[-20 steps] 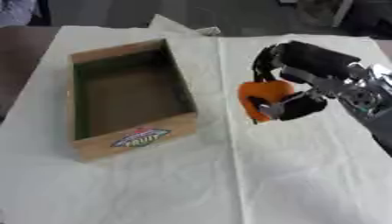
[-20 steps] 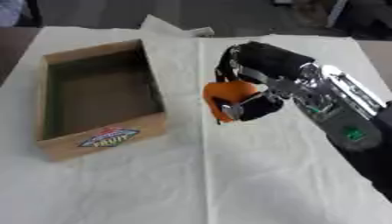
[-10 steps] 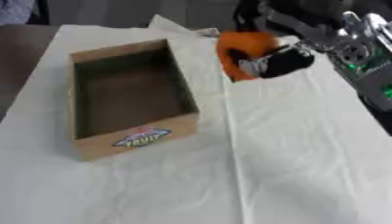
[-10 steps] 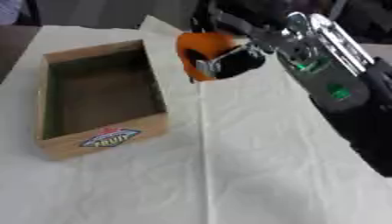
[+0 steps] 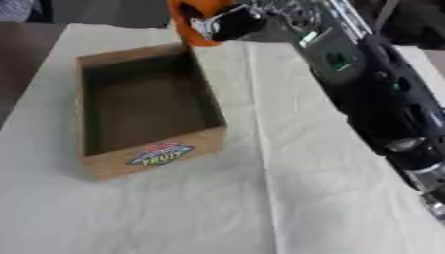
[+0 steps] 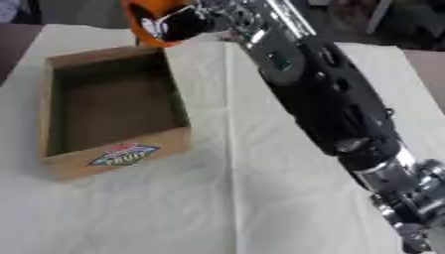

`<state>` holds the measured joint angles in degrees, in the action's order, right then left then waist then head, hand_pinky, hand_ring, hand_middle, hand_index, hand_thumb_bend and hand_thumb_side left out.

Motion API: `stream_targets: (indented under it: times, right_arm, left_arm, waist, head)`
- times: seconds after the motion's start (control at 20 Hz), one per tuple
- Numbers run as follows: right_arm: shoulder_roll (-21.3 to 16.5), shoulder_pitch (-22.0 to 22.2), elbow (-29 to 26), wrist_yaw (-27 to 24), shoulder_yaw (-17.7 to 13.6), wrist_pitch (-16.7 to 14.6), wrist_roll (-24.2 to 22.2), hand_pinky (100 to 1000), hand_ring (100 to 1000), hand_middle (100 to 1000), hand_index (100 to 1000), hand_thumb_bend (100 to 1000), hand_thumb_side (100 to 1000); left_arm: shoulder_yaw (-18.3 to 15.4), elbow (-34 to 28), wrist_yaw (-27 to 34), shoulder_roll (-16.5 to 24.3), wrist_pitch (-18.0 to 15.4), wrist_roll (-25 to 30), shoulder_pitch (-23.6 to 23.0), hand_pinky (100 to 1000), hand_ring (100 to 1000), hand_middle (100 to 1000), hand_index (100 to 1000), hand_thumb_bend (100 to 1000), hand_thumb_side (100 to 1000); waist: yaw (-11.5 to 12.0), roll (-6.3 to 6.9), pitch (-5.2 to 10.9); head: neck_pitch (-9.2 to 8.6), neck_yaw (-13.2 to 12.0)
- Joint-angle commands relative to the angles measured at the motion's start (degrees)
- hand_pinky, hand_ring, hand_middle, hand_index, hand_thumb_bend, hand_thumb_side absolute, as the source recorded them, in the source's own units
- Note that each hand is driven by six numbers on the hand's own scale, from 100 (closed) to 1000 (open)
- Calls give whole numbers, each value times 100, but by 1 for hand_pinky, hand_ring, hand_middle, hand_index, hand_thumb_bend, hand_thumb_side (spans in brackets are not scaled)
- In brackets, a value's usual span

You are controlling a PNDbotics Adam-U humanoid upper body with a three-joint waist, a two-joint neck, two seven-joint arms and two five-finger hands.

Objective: Pick up objects on the table and place them in the box.

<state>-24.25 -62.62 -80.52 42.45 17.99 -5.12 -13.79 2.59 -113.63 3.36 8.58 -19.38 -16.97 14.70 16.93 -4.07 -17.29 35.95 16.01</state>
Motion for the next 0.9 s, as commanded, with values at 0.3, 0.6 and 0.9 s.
stream_targets:
  times: [0.3,0.6,0.9]
  right_arm:
    - [861,-125,1302,1142,-315,-148,641,791,756,281,477,100,214]
    - [1121,15,1903,1351,-411,-289,768,797,769,290,487,100,210]
    - [1289,153,2072,1069,-415,-215,371,810,805,337,524,100,204]
  left_arm:
    - [34,-96,242,141,-337,-28,267,411,518,629,678,100,957]
    - [46,-96,323,140,-389,11,318,411,518,628,677,100,957]
    - [50,-96,340,126,-360,42,336,410,518,629,677,100,957]
  waist:
    - [170,65,5]
    - [198,57,-53]
    - [201,62,-74]
  head:
    - [-116,317]
    - [-115,406]
    - [-148,452]
